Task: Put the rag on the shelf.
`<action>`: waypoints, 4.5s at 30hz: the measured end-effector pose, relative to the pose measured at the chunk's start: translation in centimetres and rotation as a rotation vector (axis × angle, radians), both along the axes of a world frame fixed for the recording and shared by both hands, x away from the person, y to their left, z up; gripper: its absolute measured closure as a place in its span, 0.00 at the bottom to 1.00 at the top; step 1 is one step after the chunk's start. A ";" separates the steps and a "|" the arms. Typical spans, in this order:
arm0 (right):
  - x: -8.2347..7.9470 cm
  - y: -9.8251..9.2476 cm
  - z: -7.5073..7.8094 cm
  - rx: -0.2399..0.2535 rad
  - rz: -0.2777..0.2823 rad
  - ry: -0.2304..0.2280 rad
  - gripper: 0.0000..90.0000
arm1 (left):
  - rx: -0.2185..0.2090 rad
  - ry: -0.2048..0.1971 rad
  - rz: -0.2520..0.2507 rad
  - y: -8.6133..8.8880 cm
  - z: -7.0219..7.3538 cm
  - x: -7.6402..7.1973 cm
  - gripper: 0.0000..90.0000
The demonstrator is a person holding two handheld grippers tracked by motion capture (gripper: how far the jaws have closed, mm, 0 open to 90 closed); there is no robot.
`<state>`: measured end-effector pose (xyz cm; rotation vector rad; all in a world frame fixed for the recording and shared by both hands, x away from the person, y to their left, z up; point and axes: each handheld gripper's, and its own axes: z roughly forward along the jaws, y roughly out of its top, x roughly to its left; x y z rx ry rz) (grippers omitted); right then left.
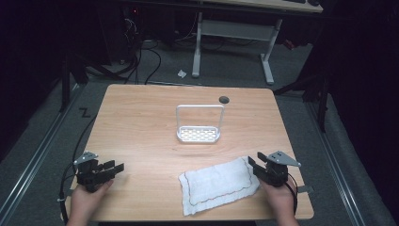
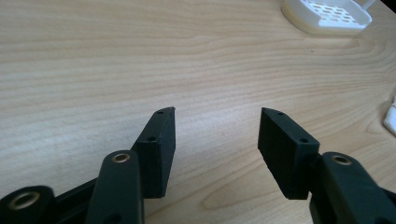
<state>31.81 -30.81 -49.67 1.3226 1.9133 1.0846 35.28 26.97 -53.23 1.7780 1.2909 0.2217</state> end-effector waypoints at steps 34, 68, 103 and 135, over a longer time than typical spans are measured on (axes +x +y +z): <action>-3.0 -2.3 -2.8 0.005 0.044 0.199 0.73 | 0.024 -0.009 -0.446 -19.7 0.5 1.6 0.60; 0.4 4.8 -1.7 -0.034 0.149 0.171 0.85 | 0.096 0.019 -0.482 -23.1 -0.1 0.5 0.77; 4.8 11.0 -1.8 -0.102 0.246 0.189 0.96 | 0.069 -0.026 -0.454 -19.0 -0.2 -4.9 0.79; 3.2 9.6 -3.1 -0.036 0.224 0.177 0.69 | -0.005 0.014 -0.246 -21.0 -1.0 5.5 0.89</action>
